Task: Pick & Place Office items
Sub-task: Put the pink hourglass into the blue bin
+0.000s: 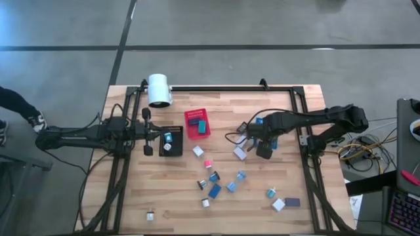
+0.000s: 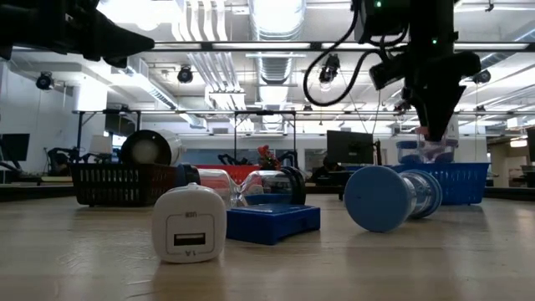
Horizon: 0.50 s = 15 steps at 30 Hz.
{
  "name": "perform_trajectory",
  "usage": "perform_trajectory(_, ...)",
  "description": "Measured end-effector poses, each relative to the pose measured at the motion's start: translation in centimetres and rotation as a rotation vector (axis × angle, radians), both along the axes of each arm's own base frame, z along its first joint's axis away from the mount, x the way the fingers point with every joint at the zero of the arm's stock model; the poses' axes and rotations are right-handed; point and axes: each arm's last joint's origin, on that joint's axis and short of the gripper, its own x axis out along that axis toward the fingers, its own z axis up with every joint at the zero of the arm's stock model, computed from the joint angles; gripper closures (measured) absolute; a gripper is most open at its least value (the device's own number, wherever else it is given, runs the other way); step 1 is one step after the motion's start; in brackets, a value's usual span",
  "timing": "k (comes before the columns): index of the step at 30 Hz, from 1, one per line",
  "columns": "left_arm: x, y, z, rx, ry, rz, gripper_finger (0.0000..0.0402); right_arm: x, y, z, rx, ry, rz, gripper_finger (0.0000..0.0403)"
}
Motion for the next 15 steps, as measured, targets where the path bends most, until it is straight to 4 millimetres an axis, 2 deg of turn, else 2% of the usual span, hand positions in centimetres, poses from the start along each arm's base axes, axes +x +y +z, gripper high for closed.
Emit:
perform_trajectory(5, 0.0, 0.0, 0.0, 0.0, 0.0, 0.0, 0.0394, -0.3, -0.5, -1.0, 0.014, 0.006, -0.004, 0.0207)
perform_trajectory(15, 0.0, 0.0, -0.1, 0.0, 0.002, 0.0, 0.0394, -0.2, -1.1, -1.4, 0.028, -0.017, -0.001, 0.0206)
